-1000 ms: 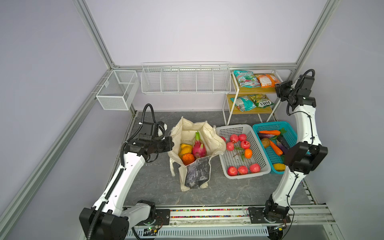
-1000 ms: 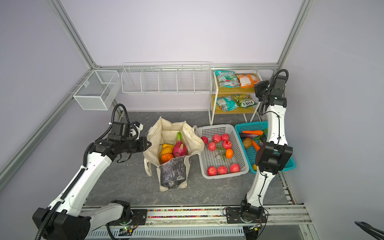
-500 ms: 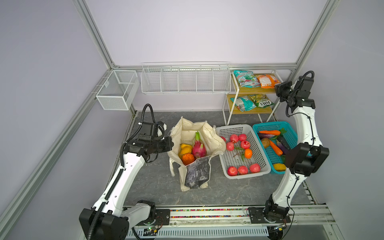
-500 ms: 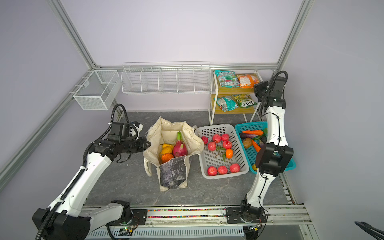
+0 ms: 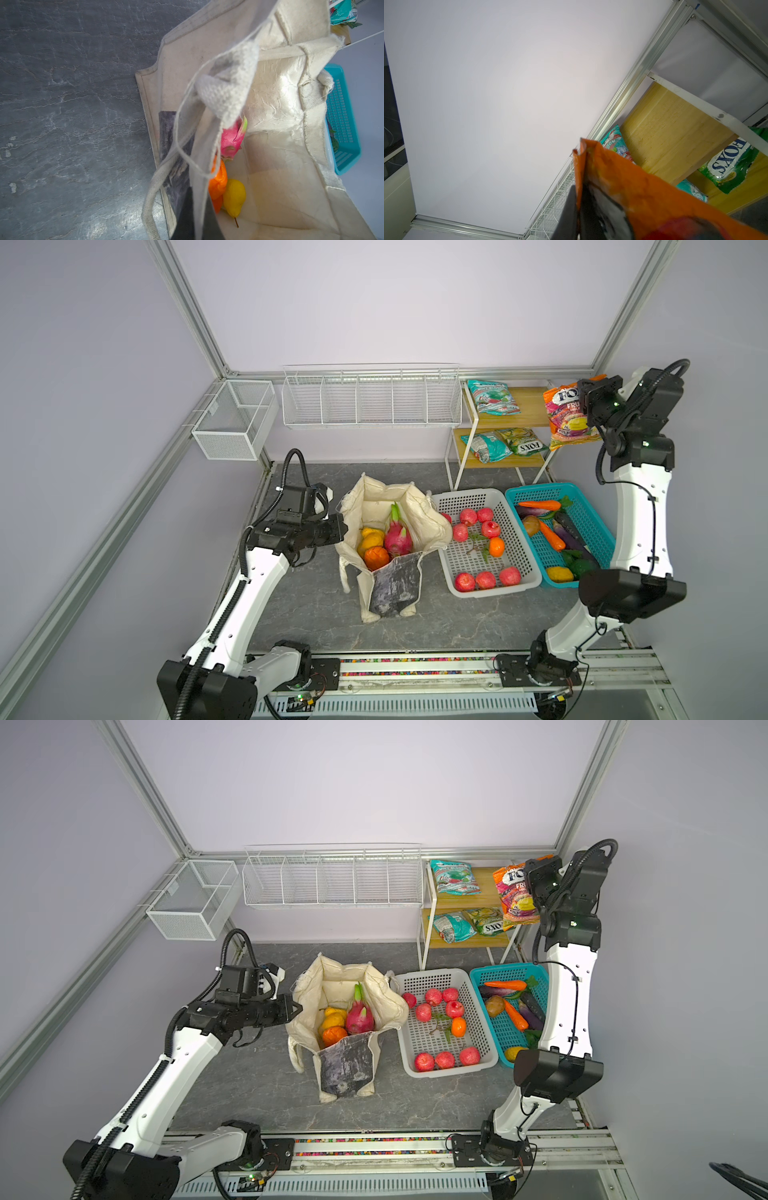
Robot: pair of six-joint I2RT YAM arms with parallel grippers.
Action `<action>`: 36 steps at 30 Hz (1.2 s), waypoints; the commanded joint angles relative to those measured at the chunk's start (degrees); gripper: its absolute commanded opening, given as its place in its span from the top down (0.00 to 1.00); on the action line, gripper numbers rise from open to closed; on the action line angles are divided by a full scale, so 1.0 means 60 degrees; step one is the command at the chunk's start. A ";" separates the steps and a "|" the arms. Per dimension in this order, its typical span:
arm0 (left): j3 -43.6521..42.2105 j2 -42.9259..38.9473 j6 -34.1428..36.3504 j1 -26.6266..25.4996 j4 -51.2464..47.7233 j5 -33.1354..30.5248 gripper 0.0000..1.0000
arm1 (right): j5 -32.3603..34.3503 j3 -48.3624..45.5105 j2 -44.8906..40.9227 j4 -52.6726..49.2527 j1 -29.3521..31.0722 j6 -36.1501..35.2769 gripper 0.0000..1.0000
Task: Place the food into the grocery bag and tie it
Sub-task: 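Pull the FOX'S bag off the shelf and carry it over the tote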
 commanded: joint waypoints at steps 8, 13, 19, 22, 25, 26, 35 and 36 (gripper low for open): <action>-0.0208 -0.0481 -0.0271 0.0069 0.0120 0.0249 1.00 | -0.0195 -0.2608 -0.3060 0.0177 0.0153 -0.0557 0.93; -0.0336 -0.0640 -0.0301 0.0069 -0.0033 0.0251 1.00 | -0.0717 -0.4051 -0.4310 0.0176 0.0248 -0.0750 0.93; -0.0310 -0.0738 -0.0184 0.0069 -0.0331 0.0140 1.00 | -0.1015 -0.5898 -0.5837 -0.0194 0.0753 -0.0980 0.93; -0.0340 -0.0783 -0.0151 0.0069 -0.0381 0.0174 1.00 | -0.1172 -0.6671 -0.6461 -0.0337 0.1280 -0.1147 0.93; -0.0213 -0.0641 0.0047 0.0069 -0.0642 0.0007 1.00 | -0.1015 -0.7438 -0.7017 -0.0231 0.2042 -0.1168 0.93; -0.0187 -0.0580 0.0092 0.0069 -0.0674 0.0007 1.00 | -0.0880 -0.7629 -0.7151 -0.0214 0.2369 -0.1202 0.93; -0.0043 -0.0548 0.0168 0.0069 -0.0846 0.0068 1.00 | 0.0220 -0.8125 -0.7006 -0.0099 0.5779 -0.1747 0.93; -0.0038 -0.0534 0.0168 0.0069 -0.0846 0.0094 1.00 | 0.0346 -0.8112 -0.6894 -0.0092 0.6143 -0.1826 0.93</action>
